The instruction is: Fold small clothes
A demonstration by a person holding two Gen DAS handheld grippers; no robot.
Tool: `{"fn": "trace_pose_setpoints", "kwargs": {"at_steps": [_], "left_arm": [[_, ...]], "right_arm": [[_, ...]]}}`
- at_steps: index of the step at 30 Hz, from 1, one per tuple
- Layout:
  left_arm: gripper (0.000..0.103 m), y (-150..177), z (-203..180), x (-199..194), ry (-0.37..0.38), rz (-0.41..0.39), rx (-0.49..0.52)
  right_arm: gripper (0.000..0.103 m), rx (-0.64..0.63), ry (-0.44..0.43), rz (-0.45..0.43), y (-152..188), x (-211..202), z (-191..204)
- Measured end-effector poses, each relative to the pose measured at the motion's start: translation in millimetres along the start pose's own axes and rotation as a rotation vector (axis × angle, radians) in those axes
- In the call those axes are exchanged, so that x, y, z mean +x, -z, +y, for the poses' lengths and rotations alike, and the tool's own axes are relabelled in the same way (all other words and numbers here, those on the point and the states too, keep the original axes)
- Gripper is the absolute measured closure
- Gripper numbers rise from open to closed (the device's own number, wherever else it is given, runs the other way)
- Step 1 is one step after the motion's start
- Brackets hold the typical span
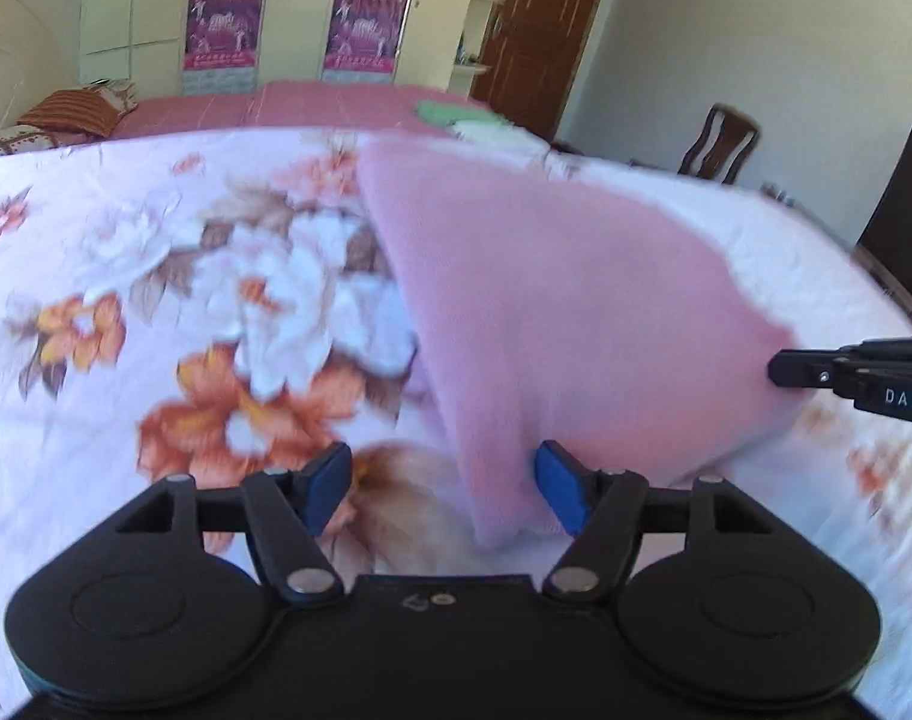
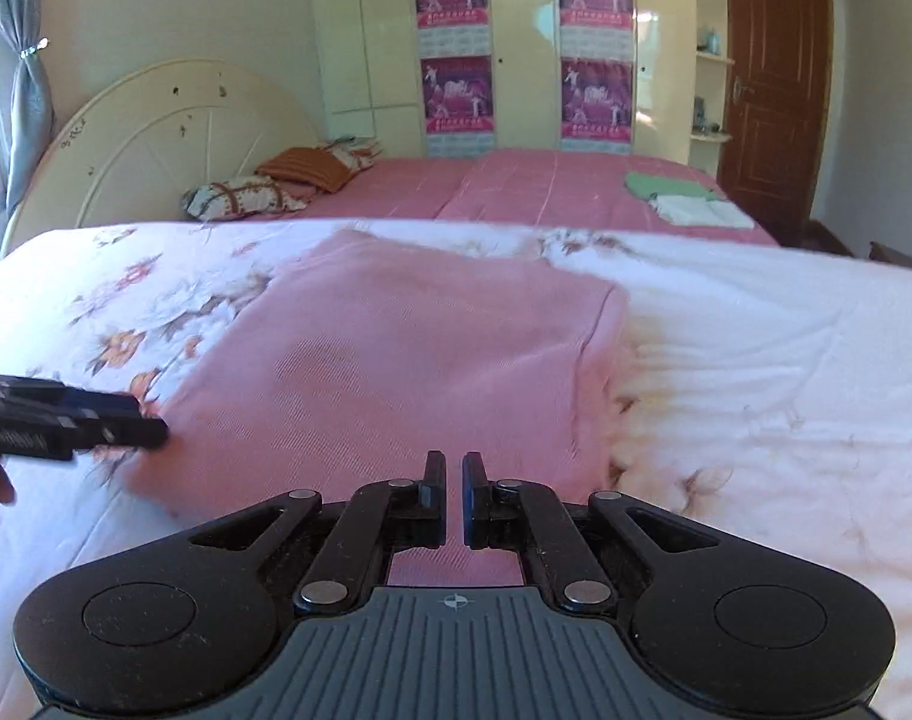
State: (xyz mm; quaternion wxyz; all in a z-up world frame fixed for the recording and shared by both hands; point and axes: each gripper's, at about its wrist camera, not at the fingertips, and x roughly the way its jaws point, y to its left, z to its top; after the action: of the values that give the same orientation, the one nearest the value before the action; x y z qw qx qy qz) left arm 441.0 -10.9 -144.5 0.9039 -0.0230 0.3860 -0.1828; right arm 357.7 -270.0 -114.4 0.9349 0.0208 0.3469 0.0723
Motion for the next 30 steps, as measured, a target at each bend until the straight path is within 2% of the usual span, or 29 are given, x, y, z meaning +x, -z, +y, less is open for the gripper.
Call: {"fn": "trace_pose_setpoints", "kwargs": {"at_steps": [2, 3, 5, 7, 8, 9, 10, 11, 13, 14, 15, 16, 17, 18, 21, 23, 27, 30], "left_arm": [[0.034, 2, -2, -4, -0.021, -0.005, -0.02], [0.037, 0, -4, -10, -0.026, -0.006, -0.032], [0.035, 3, -8, -22, 0.001, -0.044, -0.03], [0.032, 10, -14, -12, -0.046, 0.025, 0.021], [0.031, 15, -16, -9, -0.058, 0.027, 0.045], [0.031, 17, -19, -9, -0.071, 0.024, 0.07], [0.031, 15, -22, -11, -0.083, 0.036, 0.078], [0.029, 12, -23, -17, -0.084, 0.034, 0.068], [0.019, 7, -18, -34, -0.071, -0.032, 0.031], [0.011, 5, -15, -42, -0.076, -0.069, 0.016], [0.01, 2, -11, -45, -0.084, -0.092, 0.003], [0.01, -3, -8, -46, -0.09, -0.096, -0.01], [0.01, -7, -4, -45, -0.095, -0.091, -0.026], [0.011, -12, 1, -42, -0.102, -0.083, -0.047], [0.012, -23, 7, -36, -0.086, -0.086, -0.087], [0.012, -31, 5, -31, -0.104, -0.086, -0.078], [0.011, -43, 0, -21, -0.106, -0.092, -0.065], [0.011, -47, -3, -14, -0.109, -0.092, -0.056]], "right_arm": [[0.101, -0.023, 0.09, 0.104, 12, 19, 1], [0.101, -0.011, 0.105, 0.117, 17, 26, -2], [0.101, 0.048, 0.098, 0.101, 15, 18, -5], [0.101, 0.018, 0.107, 0.032, 14, 1, 3], [0.101, -0.011, 0.105, 0.01, 17, -6, 8], [0.101, -0.022, 0.102, 0.024, 20, -2, 8], [0.101, -0.005, 0.118, 0.094, 26, 9, 3], [0.101, 0.029, 0.116, 0.123, 31, 18, -4], [0.101, 0.089, 0.092, 0.124, 28, 10, -11], [0.101, 0.095, 0.099, 0.118, 26, 3, -10], [0.099, 0.086, 0.115, 0.096, 25, -6, -9], [0.091, 0.081, 0.124, 0.075, 23, -12, -9], [0.054, 0.093, 0.128, 0.059, 22, -17, -11], [0.027, 0.12, 0.121, 0.037, 20, -21, -16], [0.028, 0.155, 0.122, -0.015, 11, -30, -26], [0.037, 0.159, 0.099, -0.03, 4, -28, -29], [0.038, 0.275, 0.056, -0.004, -5, -13, -49], [0.038, 0.317, 0.026, 0.005, -8, -7, -61]]}}
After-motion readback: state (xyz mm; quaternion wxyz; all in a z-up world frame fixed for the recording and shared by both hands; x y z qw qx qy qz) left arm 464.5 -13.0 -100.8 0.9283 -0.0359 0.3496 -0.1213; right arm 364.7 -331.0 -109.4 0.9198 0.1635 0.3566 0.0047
